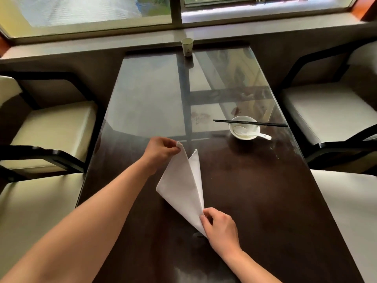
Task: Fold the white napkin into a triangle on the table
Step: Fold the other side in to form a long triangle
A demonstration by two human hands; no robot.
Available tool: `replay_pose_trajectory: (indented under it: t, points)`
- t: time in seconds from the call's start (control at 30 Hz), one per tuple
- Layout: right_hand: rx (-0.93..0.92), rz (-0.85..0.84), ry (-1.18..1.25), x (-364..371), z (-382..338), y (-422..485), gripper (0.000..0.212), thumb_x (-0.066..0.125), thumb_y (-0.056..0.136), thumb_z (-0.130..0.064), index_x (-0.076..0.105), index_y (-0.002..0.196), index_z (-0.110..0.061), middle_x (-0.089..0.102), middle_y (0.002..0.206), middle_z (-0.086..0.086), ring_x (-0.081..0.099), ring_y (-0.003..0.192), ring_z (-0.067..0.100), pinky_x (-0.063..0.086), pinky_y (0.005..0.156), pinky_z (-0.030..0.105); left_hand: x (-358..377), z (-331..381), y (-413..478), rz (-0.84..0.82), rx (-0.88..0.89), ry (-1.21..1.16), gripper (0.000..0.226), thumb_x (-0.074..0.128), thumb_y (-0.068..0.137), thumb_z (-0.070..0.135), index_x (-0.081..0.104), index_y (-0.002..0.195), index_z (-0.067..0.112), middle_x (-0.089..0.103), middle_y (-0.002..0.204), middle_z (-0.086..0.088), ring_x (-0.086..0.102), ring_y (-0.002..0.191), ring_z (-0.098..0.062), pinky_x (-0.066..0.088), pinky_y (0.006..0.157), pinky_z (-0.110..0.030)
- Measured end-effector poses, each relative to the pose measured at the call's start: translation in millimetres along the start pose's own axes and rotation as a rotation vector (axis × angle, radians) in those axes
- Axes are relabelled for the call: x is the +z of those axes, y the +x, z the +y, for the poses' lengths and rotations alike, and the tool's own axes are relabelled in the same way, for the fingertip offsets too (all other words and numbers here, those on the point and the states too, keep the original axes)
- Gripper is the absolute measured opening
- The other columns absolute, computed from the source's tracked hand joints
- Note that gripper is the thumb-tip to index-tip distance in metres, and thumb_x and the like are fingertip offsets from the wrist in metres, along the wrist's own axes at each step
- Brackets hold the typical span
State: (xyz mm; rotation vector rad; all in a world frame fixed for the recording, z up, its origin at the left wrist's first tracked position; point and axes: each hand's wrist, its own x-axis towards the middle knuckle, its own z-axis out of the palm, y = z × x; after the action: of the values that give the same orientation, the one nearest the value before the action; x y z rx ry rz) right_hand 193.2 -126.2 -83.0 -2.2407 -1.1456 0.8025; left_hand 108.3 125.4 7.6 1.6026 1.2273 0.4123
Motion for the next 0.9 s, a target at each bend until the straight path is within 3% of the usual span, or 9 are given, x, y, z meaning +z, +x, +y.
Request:
replay_pose_trajectory:
  t: [0.13,0.23,0.33,0.53,0.7,0.77,0.9]
  points:
    - [0.066,0.048,0.020,2,2,3,0.020,0.055,0.096,-0.044,0.069,0.105,-0.032,0.073,0.095,-0.012,0.067,0.088,0.012,0.053,0.072,0.031,22,-4,26,-0.028,-0.030,0.002,0.017,0.079,0.083,0.008,0.079,0.076,0.023,0.074,0.069,0.010,0.064,0.059,0.000,0.051,0.056,-0.015]
    - [0.106,0.059,0.056,5,3,3,0.020,0.055,0.094,-0.048,0.065,0.103,-0.034,0.068,0.082,-0.016,0.066,0.081,0.012,0.054,0.069,0.033,40,-13,39,-0.025,-0.054,0.008,0.024,0.079,0.083,0.010,0.077,0.068,0.029,0.074,0.069,0.014,0.067,0.067,-0.007,0.055,0.065,-0.023]
    - [0.113,0.042,0.058,7,4,4,0.021,0.054,0.093,-0.049,0.059,0.108,-0.037,0.062,0.078,-0.017,0.064,0.081,0.012,0.052,0.069,0.033,56,-22,47,-0.005,-0.078,-0.003,0.002,0.080,0.083,0.019,0.081,0.082,0.019,0.078,0.083,0.004,0.071,0.082,-0.015,0.057,0.081,-0.036]
    - [0.084,0.007,-0.008,6,5,7,0.028,0.054,0.093,-0.050,0.055,0.117,-0.037,0.063,0.093,-0.017,0.063,0.092,0.010,0.051,0.074,0.031,76,-35,53,0.069,-0.066,0.083,0.016,0.077,0.086,0.026,0.081,0.097,0.015,0.079,0.090,0.000,0.073,0.093,-0.019,0.055,0.086,-0.037]
    - [0.071,-0.023,-0.034,4,6,10,0.037,0.054,0.091,-0.055,0.051,0.124,-0.038,0.063,0.100,-0.017,0.063,0.096,0.011,0.048,0.075,0.030,72,-44,38,0.047,-0.050,0.162,0.044,0.074,0.088,0.020,0.065,0.131,0.017,0.072,0.121,-0.003,0.067,0.112,-0.017,0.051,0.102,-0.036]
    - [0.070,-0.047,-0.045,3,5,11,0.043,0.054,0.092,-0.056,0.046,0.131,-0.038,0.064,0.106,-0.016,0.064,0.099,0.012,0.049,0.078,0.030,64,-53,17,0.089,-0.038,0.175,0.046,0.072,0.088,0.016,0.063,0.134,0.018,0.071,0.124,-0.004,0.066,0.115,-0.015,0.050,0.100,-0.032]
    - [0.074,-0.051,-0.055,-7,1,26,0.051,0.055,0.090,-0.054,0.045,0.137,-0.036,0.063,0.103,-0.014,0.066,0.098,0.019,0.052,0.082,0.037,46,-86,-46,0.271,-0.035,0.323,0.045,0.066,0.083,0.007,0.066,0.128,0.017,0.068,0.114,-0.003,0.061,0.109,-0.022,0.051,0.092,-0.040]
